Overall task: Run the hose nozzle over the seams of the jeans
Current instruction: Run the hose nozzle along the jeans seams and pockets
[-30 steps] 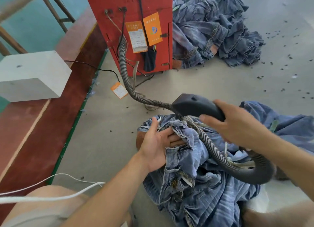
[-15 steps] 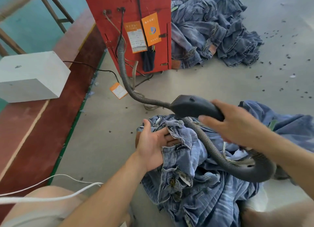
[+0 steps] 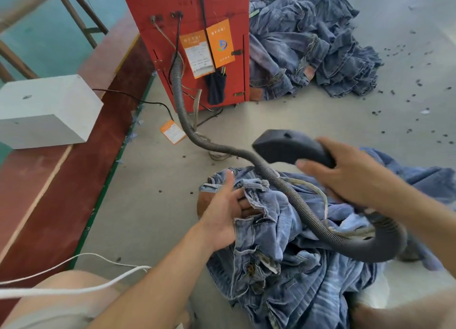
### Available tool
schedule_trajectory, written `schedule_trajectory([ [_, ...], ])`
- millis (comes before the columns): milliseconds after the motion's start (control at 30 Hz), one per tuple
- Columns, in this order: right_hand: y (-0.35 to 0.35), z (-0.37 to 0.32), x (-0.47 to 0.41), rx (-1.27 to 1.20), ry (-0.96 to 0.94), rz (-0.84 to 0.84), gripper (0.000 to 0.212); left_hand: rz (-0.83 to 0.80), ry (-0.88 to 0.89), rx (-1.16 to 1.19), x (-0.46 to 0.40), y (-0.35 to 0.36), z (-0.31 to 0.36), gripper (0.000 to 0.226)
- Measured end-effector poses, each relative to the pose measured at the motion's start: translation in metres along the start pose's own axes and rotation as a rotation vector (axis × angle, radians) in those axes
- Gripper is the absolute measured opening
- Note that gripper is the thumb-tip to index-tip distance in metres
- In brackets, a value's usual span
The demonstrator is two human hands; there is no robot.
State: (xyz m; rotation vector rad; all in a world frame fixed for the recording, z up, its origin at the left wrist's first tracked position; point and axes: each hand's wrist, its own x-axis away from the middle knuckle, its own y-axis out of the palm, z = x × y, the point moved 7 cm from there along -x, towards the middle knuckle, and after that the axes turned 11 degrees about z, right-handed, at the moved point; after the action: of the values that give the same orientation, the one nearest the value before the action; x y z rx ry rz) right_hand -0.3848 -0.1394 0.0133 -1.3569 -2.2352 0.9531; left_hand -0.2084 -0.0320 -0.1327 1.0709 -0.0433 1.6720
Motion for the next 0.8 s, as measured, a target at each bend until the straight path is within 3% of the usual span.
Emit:
schedule_trajectory([
  [67,-0.019,0.016,-0.006,-0.010,0.069,-0.029,0.013,0.062,0.026,-0.060,0.000,-0.004,0.001,0.041],
  [133,-0.019,0.031,-0.005,0.061,0.103,-0.140,0.017,0.084,0.044,-0.068,-0.001,-0.008,0.001,0.027],
  [267,0.014,0.028,0.007,0.165,0.060,-0.280,0.016,-0.016,0.098,-0.147,0.003,-0.002,0.002,0.046],
  [400,0.027,0.007,0.000,0.083,-0.008,-0.093,0.015,-0.107,0.123,-0.231,0.010,0.010,-0.002,0.044],
  [500,0.006,0.010,-0.006,0.014,0.028,-0.024,0.015,-0.058,0.134,-0.104,0.009,0.005,0.005,0.047],
  [700,0.026,0.018,0.014,0.190,-0.015,-0.309,0.014,-0.062,0.162,-0.060,0.009,-0.003,0.018,0.053],
  [800,0.039,0.014,0.005,0.203,-0.029,-0.156,0.017,-0.132,0.145,-0.051,0.014,0.006,0.015,0.054],
])
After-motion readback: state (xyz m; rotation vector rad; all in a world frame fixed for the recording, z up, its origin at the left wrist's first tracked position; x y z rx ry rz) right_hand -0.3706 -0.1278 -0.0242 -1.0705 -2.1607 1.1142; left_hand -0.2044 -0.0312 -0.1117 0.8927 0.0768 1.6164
